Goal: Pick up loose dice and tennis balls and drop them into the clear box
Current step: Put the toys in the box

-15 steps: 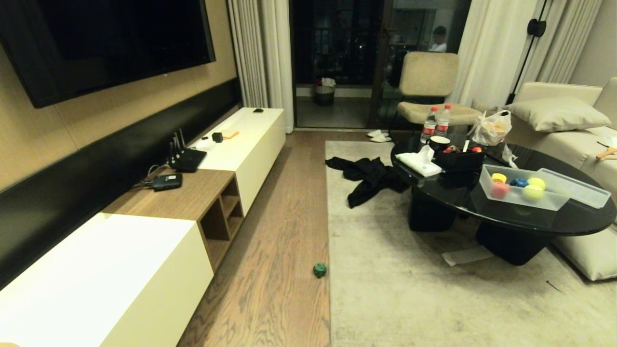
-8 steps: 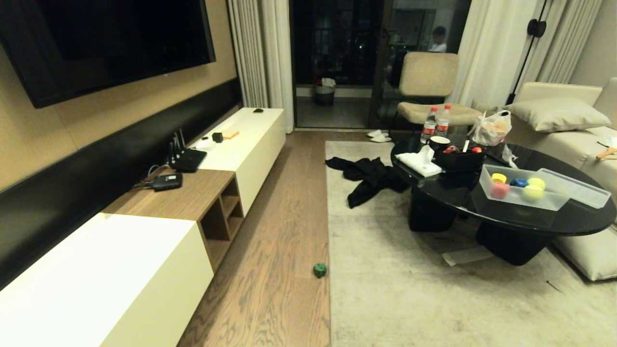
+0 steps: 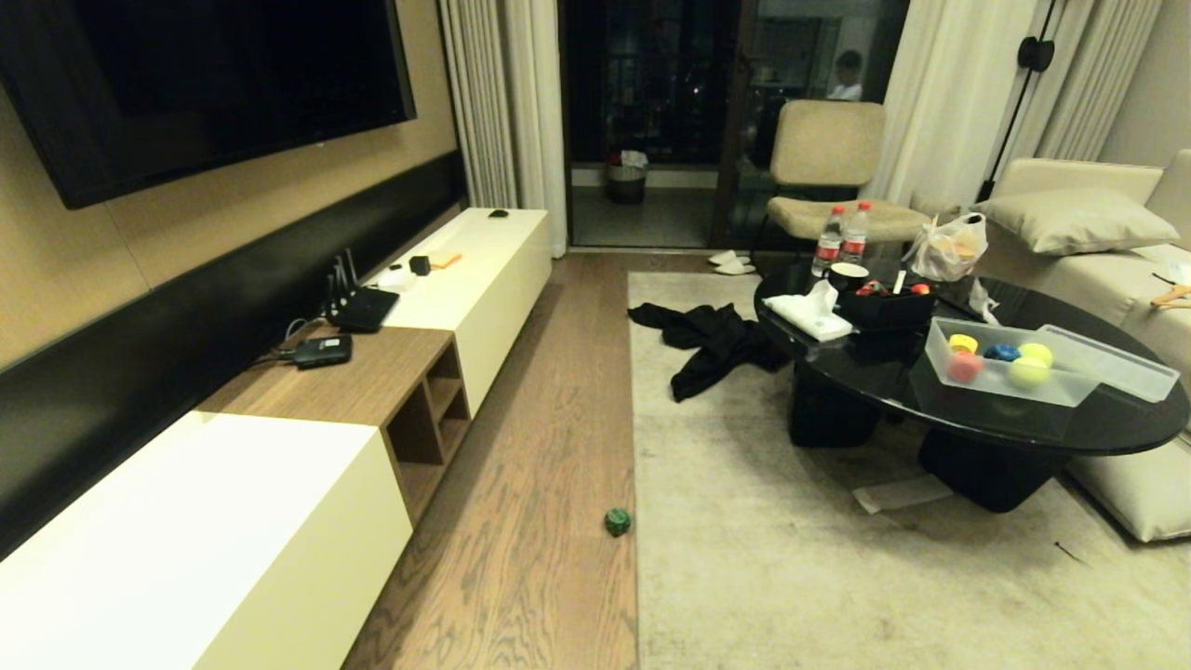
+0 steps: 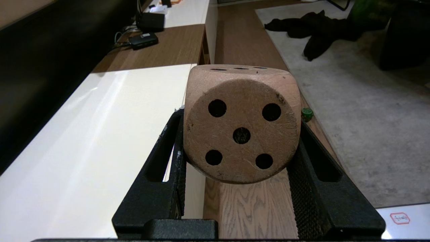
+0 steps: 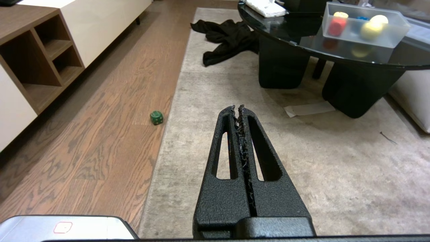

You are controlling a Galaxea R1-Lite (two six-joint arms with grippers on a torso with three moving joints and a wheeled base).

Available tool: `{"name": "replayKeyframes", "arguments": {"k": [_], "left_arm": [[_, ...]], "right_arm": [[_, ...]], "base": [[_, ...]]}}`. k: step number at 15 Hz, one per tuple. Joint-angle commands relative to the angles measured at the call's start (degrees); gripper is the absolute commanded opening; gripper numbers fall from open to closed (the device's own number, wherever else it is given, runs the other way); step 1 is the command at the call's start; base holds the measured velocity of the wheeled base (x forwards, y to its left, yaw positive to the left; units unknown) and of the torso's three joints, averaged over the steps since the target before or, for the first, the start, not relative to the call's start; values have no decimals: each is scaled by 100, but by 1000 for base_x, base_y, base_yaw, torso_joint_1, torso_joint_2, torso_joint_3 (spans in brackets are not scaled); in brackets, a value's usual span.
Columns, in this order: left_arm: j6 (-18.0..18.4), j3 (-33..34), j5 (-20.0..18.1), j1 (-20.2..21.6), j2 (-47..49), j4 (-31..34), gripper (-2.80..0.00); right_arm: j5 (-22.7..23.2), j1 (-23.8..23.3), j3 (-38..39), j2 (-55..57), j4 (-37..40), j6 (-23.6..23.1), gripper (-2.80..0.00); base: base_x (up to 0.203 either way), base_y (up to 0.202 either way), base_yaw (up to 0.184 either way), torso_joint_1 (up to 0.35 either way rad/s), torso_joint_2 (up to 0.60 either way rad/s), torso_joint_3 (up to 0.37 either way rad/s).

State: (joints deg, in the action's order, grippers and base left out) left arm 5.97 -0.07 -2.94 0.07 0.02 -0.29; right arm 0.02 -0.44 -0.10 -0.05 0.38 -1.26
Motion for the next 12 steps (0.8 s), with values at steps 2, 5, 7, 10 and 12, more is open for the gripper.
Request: {"name": "replayKeyframes", "arguments": {"k": [2, 5, 7, 10, 12], "left_arm": [[-253, 0, 53, 3, -11, 3, -280], [-536, -1, 232, 1, -11, -6, -280], [-579, -1, 275, 1, -11, -6, -280], [-615, -1, 294, 1, -11, -6, -280], [-656, 0, 302, 1, -11, -15, -280]], "right_arm": [[6, 0, 1, 5, -3, -1, -280], [4, 0, 1, 5, -3, -6, -280], [6, 0, 1, 5, -3, 3, -280], [6, 2, 1, 5, -3, 3, -280], [1, 6, 1, 5, -3, -5, -280]], "base": [[0, 0, 0, 0, 0, 0], [0, 0, 0, 0, 0, 0], [0, 0, 0, 0, 0, 0], [0, 0, 0, 0, 0, 0], [0, 0, 0, 0, 0, 0]]}}
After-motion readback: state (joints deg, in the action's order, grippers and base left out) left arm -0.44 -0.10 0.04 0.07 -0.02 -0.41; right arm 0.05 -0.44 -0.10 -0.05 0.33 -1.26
